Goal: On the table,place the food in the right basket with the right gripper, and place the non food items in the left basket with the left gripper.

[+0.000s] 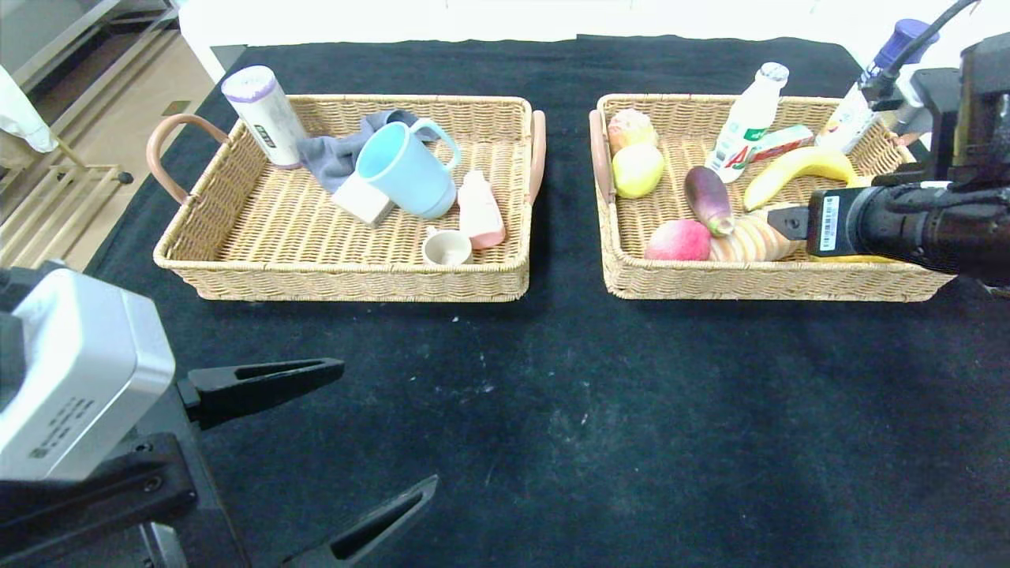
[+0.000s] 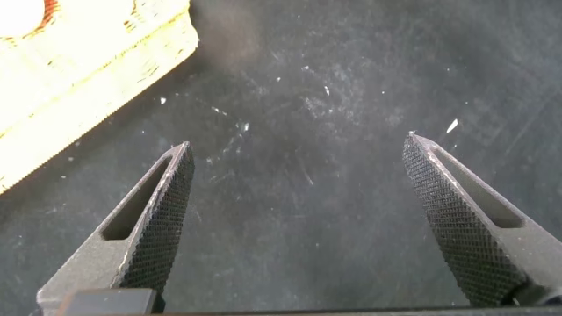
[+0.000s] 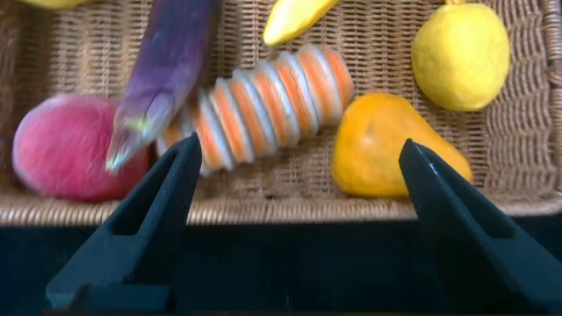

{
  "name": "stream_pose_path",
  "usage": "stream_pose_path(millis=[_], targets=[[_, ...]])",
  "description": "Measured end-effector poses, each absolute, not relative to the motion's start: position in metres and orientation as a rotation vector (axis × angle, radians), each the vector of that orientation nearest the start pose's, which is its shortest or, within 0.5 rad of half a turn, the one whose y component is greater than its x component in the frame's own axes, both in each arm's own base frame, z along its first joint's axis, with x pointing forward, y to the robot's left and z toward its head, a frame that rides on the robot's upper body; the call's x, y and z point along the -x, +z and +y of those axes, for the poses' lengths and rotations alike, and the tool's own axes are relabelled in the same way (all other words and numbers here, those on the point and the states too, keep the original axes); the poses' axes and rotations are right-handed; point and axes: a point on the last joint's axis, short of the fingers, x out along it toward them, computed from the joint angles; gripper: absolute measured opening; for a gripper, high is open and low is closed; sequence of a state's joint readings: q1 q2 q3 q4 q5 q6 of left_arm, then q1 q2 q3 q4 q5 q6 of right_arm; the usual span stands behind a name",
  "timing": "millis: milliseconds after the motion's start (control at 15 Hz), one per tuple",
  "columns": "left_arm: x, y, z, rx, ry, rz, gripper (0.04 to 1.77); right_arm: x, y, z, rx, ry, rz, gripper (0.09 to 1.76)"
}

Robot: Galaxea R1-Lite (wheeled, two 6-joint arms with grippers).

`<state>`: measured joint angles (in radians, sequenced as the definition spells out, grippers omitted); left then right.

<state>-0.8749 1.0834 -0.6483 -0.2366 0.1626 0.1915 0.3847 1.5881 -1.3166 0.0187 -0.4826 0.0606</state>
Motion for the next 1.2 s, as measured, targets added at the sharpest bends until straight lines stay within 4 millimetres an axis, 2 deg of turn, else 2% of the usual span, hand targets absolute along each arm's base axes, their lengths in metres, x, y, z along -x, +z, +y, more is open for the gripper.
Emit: stream_pose_path(millis=[333,667,933,1200], targets=[[-0.105,0.243,-0.108,-0.278,-0.603,0.107,1.72,-0.216,0.292,0.083,0.165,-0.051,0.266,1.67],[-0.102,0.237,-0.078,-0.266,-0.419,0.133,1.72,-0.146,0.282,0.054,0.175,0.044,0.279,1.69],[-0.073,0.236,-0.041,-0.271,-0.315,0.183,1.72,-0.087,0.275,0.029,0.168,0.064,0.286,1.7],[-0.026,0.24,-0.007,-0.251,-0.244,0.2,1.72,-0.026,0.27,0.002,0.161,0.047,0.274,1.7]])
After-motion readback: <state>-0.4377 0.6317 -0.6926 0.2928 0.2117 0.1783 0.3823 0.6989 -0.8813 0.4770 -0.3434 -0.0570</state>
